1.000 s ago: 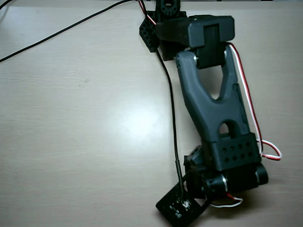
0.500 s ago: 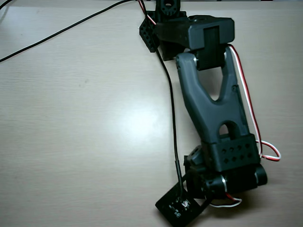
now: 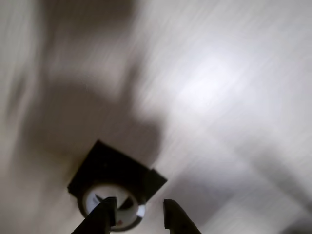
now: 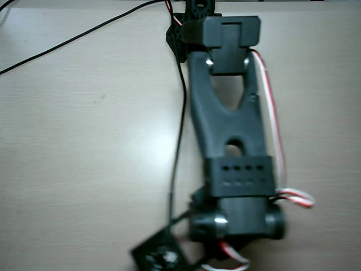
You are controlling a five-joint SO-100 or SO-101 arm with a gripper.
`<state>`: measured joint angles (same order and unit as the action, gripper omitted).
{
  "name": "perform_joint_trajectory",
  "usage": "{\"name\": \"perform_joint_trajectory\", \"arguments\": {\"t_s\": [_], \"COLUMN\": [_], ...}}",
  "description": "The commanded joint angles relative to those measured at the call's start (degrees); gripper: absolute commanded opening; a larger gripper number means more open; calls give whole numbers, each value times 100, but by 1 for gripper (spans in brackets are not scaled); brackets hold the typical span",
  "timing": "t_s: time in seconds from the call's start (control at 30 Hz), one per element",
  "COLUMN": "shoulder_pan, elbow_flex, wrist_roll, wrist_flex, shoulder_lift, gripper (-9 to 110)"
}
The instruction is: Grasp a tape and put it in the target area.
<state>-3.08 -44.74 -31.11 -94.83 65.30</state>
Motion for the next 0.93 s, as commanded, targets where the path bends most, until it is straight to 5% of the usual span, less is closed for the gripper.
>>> {"name": "perform_joint_trajectory", "arguments": {"t_s": [0.0, 0.33, 0.9], "shoulder_pan": [501, 1608, 1898], "elbow_flex": [281, 220, 185], "wrist_roll": [123, -44, -193], "wrist_flex": [-44, -70, -79], "shoulder_lift": [343, 519, 738], "gripper": [11, 12, 12]}}
